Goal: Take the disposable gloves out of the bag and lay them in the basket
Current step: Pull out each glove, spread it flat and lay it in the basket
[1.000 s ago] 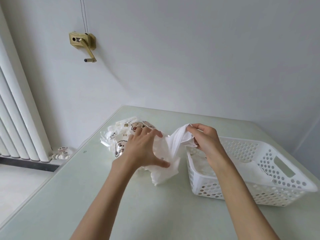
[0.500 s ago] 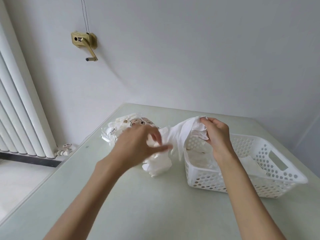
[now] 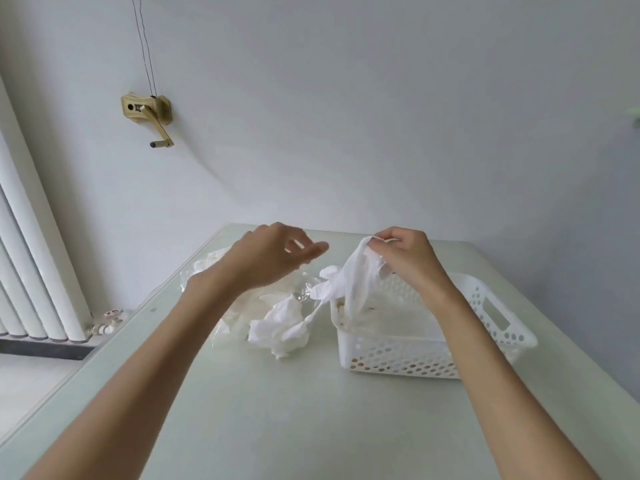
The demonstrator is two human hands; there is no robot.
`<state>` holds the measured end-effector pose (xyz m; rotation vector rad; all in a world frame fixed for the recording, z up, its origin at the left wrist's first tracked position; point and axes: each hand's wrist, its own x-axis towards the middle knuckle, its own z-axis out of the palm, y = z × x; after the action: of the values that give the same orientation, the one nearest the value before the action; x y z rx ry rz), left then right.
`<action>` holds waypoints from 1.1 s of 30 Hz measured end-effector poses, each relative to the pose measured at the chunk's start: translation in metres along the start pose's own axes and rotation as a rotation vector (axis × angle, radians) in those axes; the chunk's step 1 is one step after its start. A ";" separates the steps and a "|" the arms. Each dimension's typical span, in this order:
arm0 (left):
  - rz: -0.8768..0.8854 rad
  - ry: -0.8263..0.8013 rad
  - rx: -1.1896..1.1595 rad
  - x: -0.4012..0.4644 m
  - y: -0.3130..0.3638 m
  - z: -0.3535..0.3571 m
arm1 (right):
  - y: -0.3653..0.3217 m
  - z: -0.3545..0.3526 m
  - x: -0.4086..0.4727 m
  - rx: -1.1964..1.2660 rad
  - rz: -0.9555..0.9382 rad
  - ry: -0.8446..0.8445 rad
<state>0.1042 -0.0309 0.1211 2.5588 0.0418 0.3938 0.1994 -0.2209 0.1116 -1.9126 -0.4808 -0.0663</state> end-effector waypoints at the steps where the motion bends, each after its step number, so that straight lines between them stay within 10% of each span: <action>1: 0.000 -0.045 -0.065 0.004 0.013 -0.001 | -0.004 0.001 -0.002 -0.032 -0.019 -0.030; 4: -0.021 -0.284 0.064 0.017 0.040 0.012 | -0.014 -0.002 -0.004 -0.016 -0.067 -0.058; 7: 0.010 -0.125 0.092 0.033 0.040 0.024 | -0.016 -0.018 -0.002 -0.049 -0.045 -0.021; 12: -0.006 0.021 -0.053 0.045 0.036 0.029 | -0.010 -0.064 -0.011 -0.029 0.086 -0.416; 25: -0.160 0.196 -0.843 0.044 0.054 0.084 | 0.030 -0.064 -0.026 0.000 -0.123 0.127; 33: 0.151 0.033 -0.735 0.032 0.062 0.105 | 0.032 -0.085 -0.028 0.208 -0.072 0.086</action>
<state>0.1618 -0.1341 0.0777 1.8333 -0.2416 0.4134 0.2010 -0.3159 0.1088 -1.6817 -0.4796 -0.1399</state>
